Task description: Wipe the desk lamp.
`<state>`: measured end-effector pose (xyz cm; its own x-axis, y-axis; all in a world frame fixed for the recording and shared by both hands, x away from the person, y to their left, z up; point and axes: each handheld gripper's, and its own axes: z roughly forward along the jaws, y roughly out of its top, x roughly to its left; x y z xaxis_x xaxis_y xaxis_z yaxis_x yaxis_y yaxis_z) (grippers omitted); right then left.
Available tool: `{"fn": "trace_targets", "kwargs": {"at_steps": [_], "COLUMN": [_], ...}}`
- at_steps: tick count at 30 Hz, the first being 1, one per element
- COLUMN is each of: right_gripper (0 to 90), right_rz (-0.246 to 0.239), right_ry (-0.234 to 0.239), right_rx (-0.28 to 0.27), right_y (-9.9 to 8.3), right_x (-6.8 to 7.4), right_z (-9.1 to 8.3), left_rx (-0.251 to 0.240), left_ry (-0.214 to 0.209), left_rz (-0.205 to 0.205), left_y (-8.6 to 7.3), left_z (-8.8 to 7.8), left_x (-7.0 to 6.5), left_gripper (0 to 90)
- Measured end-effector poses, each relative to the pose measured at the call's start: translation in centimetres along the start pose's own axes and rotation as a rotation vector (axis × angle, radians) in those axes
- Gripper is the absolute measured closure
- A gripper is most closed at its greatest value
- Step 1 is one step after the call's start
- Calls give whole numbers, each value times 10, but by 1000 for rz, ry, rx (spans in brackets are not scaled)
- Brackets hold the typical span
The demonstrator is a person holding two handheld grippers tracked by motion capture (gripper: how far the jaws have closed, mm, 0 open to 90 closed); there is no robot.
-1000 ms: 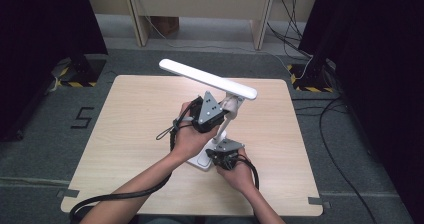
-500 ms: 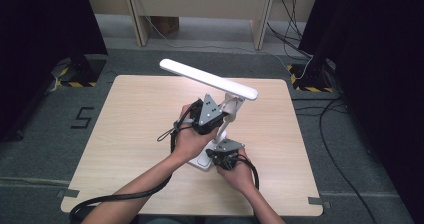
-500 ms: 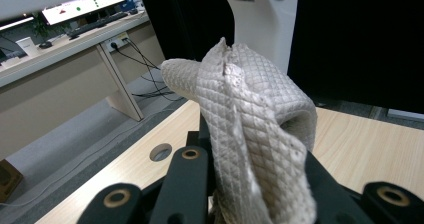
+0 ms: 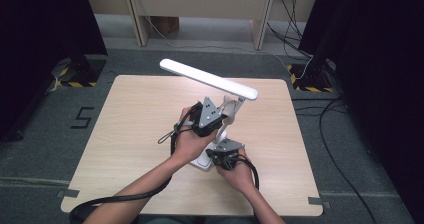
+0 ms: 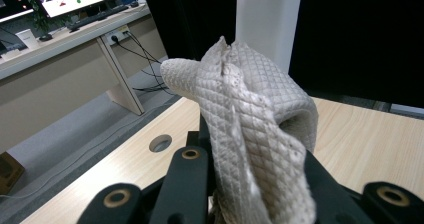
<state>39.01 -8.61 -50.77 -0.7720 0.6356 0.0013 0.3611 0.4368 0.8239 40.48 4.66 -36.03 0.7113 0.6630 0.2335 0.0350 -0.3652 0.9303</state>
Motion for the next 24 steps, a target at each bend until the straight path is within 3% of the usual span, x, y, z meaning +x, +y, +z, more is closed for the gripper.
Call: {"fn": "trace_targets", "kwargs": {"at_steps": [24], "right_gripper": [900], "right_rz": [-2], "right_ry": [1], "right_rx": [-1], "right_y": [0], "right_x": [0], "right_z": [0], "left_rx": [44], "left_ry": [-2], "left_rz": [-17], "left_y": [-18], "left_z": [7], "left_x": [0], "left_gripper": [807]}}
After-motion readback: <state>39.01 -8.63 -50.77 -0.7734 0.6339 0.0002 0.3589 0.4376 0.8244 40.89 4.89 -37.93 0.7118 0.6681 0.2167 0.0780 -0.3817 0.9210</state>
